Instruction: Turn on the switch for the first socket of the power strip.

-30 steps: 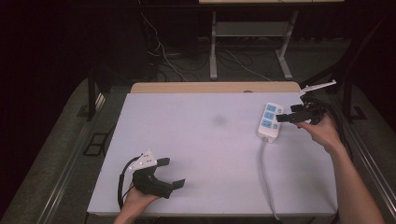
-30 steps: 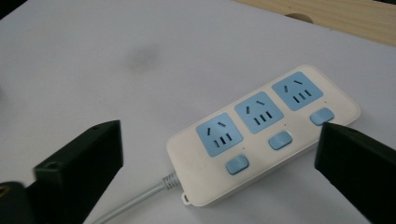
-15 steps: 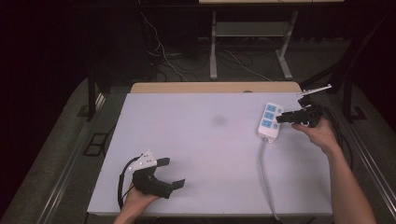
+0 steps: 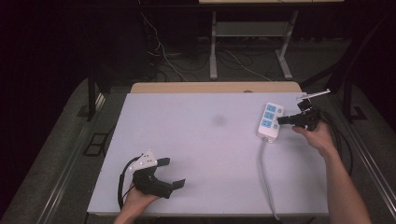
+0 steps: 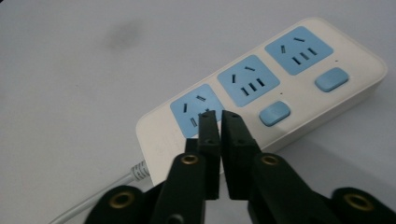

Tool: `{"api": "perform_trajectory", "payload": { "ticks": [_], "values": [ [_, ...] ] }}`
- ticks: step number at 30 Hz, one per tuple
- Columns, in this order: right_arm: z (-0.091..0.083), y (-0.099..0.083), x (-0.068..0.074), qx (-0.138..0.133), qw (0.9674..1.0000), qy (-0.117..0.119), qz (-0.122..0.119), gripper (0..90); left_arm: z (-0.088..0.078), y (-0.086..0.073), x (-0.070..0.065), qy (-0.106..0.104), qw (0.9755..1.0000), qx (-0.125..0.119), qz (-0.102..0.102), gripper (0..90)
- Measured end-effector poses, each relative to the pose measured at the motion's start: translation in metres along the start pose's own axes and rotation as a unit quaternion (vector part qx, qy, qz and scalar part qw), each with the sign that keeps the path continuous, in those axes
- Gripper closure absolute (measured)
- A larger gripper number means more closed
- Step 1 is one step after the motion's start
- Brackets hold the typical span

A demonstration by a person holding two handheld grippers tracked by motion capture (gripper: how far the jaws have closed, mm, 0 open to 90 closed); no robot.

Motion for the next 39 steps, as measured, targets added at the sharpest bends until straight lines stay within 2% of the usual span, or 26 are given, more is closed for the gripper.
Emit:
{"api": "perform_trajectory", "payload": {
  "ticks": [9, 14, 15, 21, 22, 30, 35, 39],
  "values": [
    [0.011, 0.000, -0.002, 0.002, 0.9999, -0.011, -0.001, 89.5, 0.000, 0.000, 0.000, -0.001, 1.0000, -0.001, 0.000, 0.0],
    [0.014, 0.001, -0.001, 0.002, 1.0000, -0.007, 0.002, 89.5, 0.000, 0.000, 0.000, -0.001, 1.0000, 0.001, 0.001, 0.0],
    [0.016, 0.000, 0.000, 0.009, 0.9999, -0.011, -0.005, 89.5, 0.000, 0.000, 0.000, -0.001, 1.0000, 0.001, 0.002, 0.0],
    [0.018, 0.000, 0.002, 0.012, 0.9997, -0.017, -0.009, 89.7, 0.000, 0.000, -0.001, -0.002, 1.0000, 0.000, 0.001, 0.0],
    [0.018, -0.001, 0.002, 0.013, 0.9995, -0.025, -0.012, 89.7, 0.000, 0.000, -0.001, -0.001, 1.0000, -0.001, 0.001, 0.0],
    [0.018, -0.008, 0.002, -0.015, 0.9994, -0.029, -0.007, 90.0, 0.001, 0.000, -0.002, -0.003, 1.0000, 0.002, 0.006, 0.0],
    [0.019, -0.008, 0.003, -0.012, 0.9991, -0.038, -0.014, 90.0, 0.002, 0.000, -0.002, -0.004, 1.0000, 0.003, 0.005, 0.0],
    [0.019, -0.008, 0.002, -0.013, 0.9994, -0.029, -0.010, 90.0, 0.002, 0.000, -0.003, -0.004, 1.0000, 0.005, 0.007, 0.0]
  ]
}}
Point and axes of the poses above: each handheld gripper's, and its own axes: z roughly forward along the jaws, y roughly out of its top, x roughly to its left, the point moved 6 cm from there along z, roughly forward along the jaws, and after that the axes turned 10 degrees about x, right-handed, at the moved point
